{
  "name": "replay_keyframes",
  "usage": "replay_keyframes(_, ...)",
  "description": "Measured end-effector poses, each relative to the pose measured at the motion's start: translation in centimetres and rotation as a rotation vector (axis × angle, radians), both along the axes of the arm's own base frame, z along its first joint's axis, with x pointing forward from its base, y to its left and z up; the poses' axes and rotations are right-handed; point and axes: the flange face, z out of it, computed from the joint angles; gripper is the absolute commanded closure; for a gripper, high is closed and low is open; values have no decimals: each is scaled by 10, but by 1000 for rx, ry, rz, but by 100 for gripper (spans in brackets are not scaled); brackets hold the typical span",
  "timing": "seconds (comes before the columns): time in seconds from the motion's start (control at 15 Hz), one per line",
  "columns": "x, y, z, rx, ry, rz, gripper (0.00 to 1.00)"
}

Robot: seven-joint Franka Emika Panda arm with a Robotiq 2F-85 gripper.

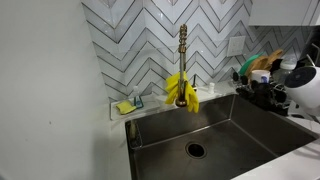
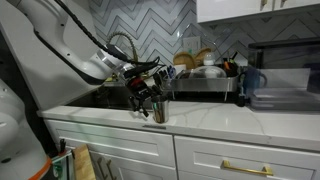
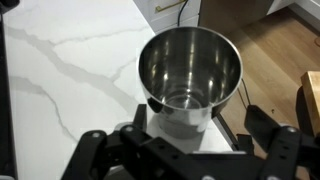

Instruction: Put the silver cup on the dishrack

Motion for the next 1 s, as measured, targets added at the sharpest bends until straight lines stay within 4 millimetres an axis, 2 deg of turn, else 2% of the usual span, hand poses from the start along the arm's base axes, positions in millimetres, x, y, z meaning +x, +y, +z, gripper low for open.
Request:
replay_keyframes(0.53, 3, -3, -3, -19, 18, 47, 0)
replay_keyframes(1.0, 7, -9, -17, -17, 35, 84, 0)
